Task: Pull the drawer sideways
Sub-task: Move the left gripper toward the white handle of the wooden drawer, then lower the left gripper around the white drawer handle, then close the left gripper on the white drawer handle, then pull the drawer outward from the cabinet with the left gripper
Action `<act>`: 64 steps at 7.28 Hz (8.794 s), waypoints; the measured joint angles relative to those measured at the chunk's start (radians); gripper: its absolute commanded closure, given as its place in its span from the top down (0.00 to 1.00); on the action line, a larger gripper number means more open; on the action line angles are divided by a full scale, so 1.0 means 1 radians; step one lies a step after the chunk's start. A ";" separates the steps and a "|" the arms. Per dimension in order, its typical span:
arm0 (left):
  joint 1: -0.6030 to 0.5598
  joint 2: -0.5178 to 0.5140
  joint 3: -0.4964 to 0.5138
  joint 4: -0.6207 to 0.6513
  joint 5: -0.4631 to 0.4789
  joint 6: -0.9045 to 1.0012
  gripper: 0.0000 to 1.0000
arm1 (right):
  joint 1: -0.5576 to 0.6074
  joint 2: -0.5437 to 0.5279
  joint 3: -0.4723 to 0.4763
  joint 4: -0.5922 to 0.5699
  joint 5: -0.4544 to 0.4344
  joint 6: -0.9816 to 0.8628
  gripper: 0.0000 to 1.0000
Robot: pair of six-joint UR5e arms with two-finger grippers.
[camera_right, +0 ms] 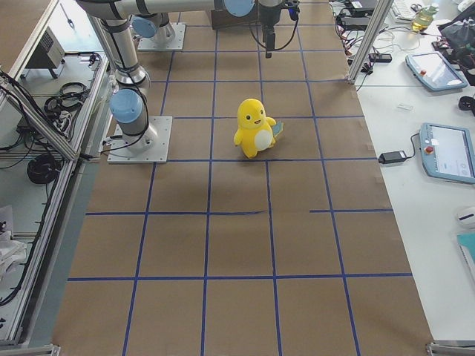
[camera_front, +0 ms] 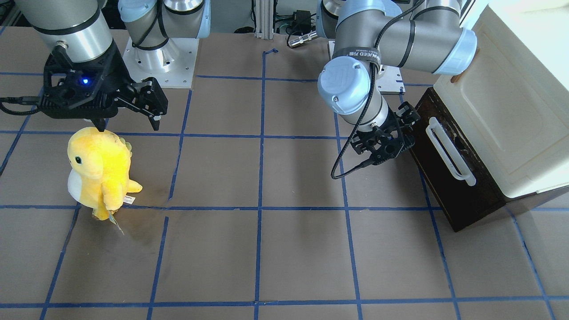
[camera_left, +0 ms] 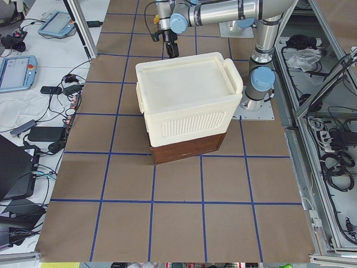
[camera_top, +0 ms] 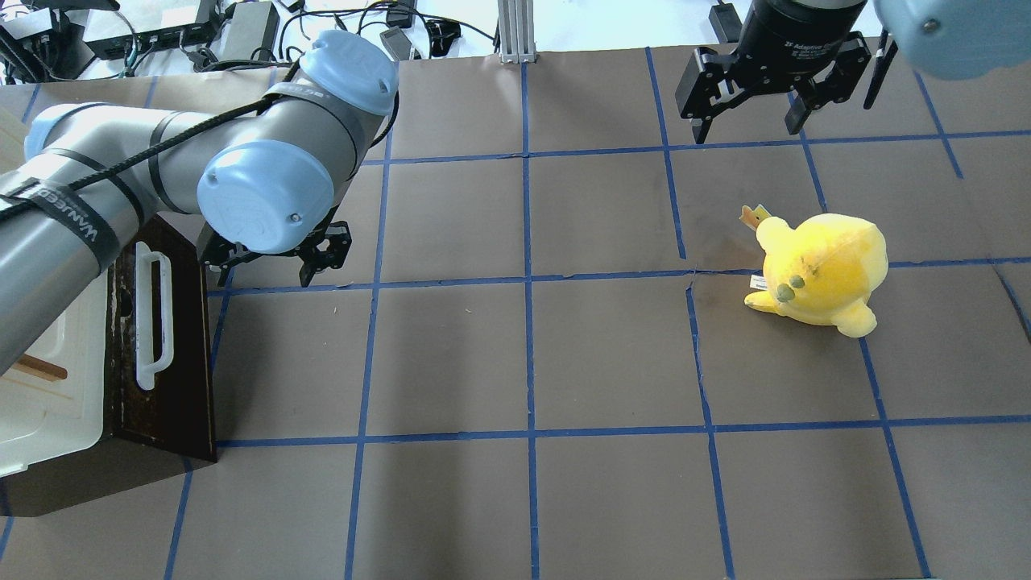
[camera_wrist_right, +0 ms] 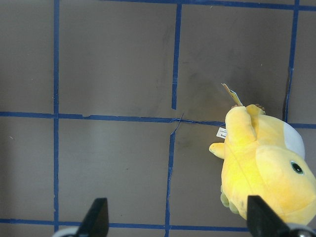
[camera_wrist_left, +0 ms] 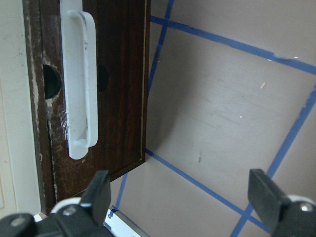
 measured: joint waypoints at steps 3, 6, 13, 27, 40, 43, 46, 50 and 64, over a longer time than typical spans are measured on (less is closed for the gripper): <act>-0.002 -0.071 -0.056 -0.045 0.250 -0.004 1.00 | 0.000 0.000 0.000 0.000 0.000 0.000 1.00; 0.001 -0.135 -0.115 -0.052 0.361 0.003 1.00 | 0.000 0.000 0.000 0.000 0.000 0.000 1.00; 0.060 -0.226 -0.142 -0.075 0.607 0.004 1.00 | 0.000 0.000 0.000 0.000 0.000 0.000 1.00; 0.116 -0.228 -0.152 -0.087 0.644 -0.007 0.56 | 0.000 0.000 0.000 0.000 0.000 0.000 1.00; 0.116 -0.231 -0.151 -0.080 0.641 -0.008 0.33 | 0.000 0.000 0.000 0.000 0.000 0.000 1.00; 0.116 -0.234 -0.150 -0.078 0.643 -0.006 0.32 | 0.000 0.000 0.000 0.000 0.000 0.000 1.00; 0.114 -0.239 -0.142 -0.077 0.641 0.001 0.32 | 0.000 0.000 0.000 0.000 0.000 0.000 1.00; 0.099 -0.240 -0.128 -0.078 0.625 0.007 0.32 | 0.000 0.000 0.000 0.000 0.000 0.000 1.00; -0.021 -0.250 -0.033 -0.070 0.478 0.029 0.33 | 0.000 0.000 0.000 0.000 0.000 0.000 1.00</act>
